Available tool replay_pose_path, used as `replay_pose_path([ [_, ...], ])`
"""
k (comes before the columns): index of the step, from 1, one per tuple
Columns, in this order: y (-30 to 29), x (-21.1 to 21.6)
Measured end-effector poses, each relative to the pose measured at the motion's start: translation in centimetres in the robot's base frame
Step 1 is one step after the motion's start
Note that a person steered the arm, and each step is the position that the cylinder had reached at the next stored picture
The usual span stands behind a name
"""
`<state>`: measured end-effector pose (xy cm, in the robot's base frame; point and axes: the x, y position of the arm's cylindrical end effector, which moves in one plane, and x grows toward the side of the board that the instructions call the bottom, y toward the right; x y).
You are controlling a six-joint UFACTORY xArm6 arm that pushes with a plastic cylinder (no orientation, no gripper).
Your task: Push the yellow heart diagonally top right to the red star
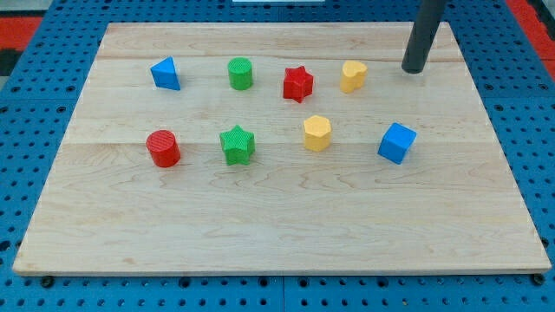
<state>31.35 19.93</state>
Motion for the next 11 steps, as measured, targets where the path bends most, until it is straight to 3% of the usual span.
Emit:
replay_pose_path([
  [1, 2.4, 2.6],
  [2, -0.5, 4.5],
  [3, -8.8, 3.7],
  [4, -12.8, 3.7],
  [5, -9.9, 3.7],
  [7, -10.6, -0.8],
  [9, -10.3, -2.3],
  [10, -8.1, 2.5],
  [11, -9.5, 6.1],
])
